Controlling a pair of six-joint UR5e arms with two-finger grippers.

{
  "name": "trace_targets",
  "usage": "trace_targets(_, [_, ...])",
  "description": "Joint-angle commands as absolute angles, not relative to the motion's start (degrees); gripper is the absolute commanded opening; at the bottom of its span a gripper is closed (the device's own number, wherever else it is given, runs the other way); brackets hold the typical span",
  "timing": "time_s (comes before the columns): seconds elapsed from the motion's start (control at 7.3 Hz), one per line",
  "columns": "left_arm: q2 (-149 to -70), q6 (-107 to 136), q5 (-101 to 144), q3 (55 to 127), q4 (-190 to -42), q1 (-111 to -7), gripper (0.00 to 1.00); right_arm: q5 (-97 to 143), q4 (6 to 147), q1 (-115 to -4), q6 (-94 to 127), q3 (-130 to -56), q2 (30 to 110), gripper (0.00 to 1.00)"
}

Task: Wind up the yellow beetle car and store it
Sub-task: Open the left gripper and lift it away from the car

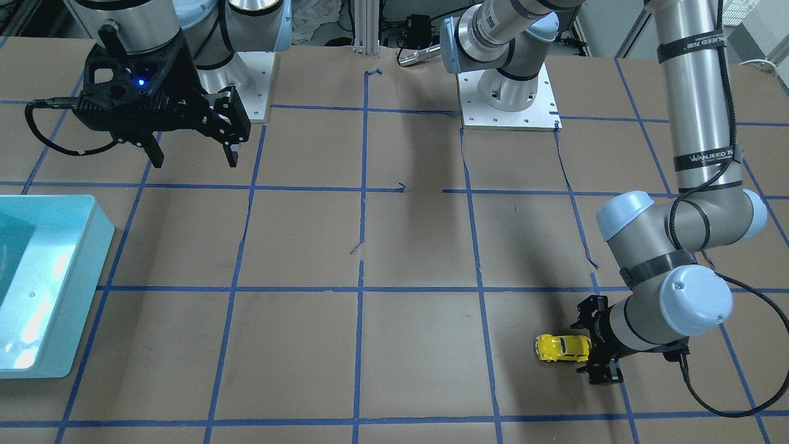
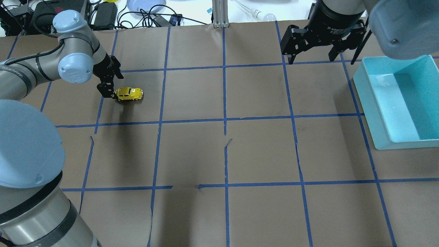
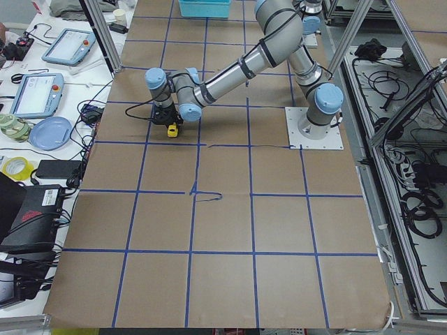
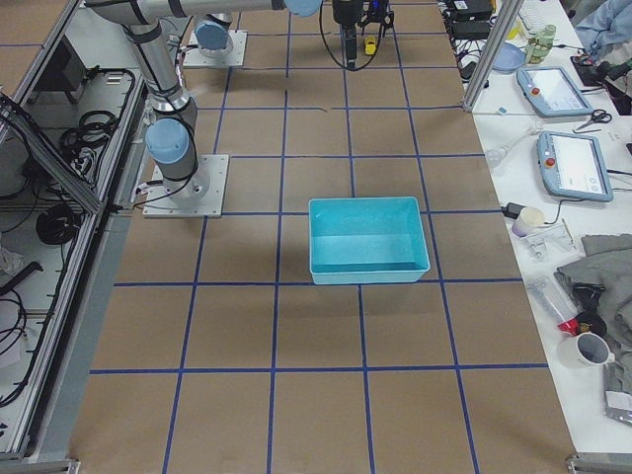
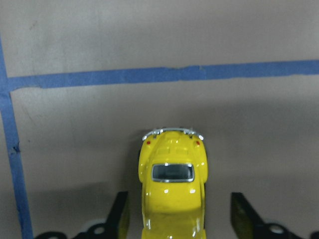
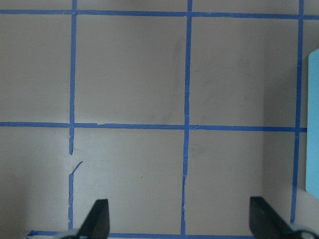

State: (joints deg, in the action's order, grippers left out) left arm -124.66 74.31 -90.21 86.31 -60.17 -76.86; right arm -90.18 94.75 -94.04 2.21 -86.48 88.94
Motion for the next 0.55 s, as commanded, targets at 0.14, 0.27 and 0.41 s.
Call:
trace_targets(0.14, [-121.7,73.0,-90.3,85.9,-60.9,-78.0,0.96,-90.2,94.7,-94.0,2.3,-86.5,88.9,1.00])
trace_targets(0.27, [-119.4,64.0,-91.6,85.7,-62.4,-78.5,0.97,-90.2,94.7,-94.0,2.2,-86.5,88.9,1.00])
trace_targets(0.41, [-116.0,50.9,-94.7,85.0,-65.2,-78.6,0.99,-90.2,94.7,-94.0,2.1,-86.5,88.9,1.00])
